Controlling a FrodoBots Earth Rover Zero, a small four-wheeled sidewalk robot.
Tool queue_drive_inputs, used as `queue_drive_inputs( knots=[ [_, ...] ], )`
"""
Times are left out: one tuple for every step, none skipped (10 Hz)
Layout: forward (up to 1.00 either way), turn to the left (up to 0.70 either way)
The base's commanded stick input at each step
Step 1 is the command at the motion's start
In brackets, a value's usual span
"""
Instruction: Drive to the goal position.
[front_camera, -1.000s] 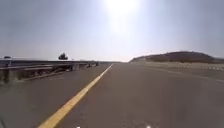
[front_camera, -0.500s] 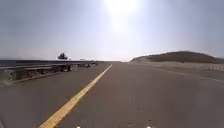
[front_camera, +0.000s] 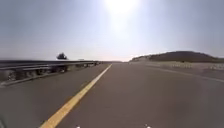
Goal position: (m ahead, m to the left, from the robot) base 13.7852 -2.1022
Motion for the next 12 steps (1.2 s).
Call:
queue_drive_inputs(
  knots=[
    [0.70, 0.00],
    [0.70, 0.00],
    [0.70, 0.00],
    [0.70, 0.00],
    [0.70, 0.00],
    [0.70, 0.00],
    [0.70, 0.00],
    [0.70, 0.00],
    [0.70, 0.00],
    [0.70, 0.00],
    [0.70, 0.00],
    [0.70, 0.00]
  ],
)
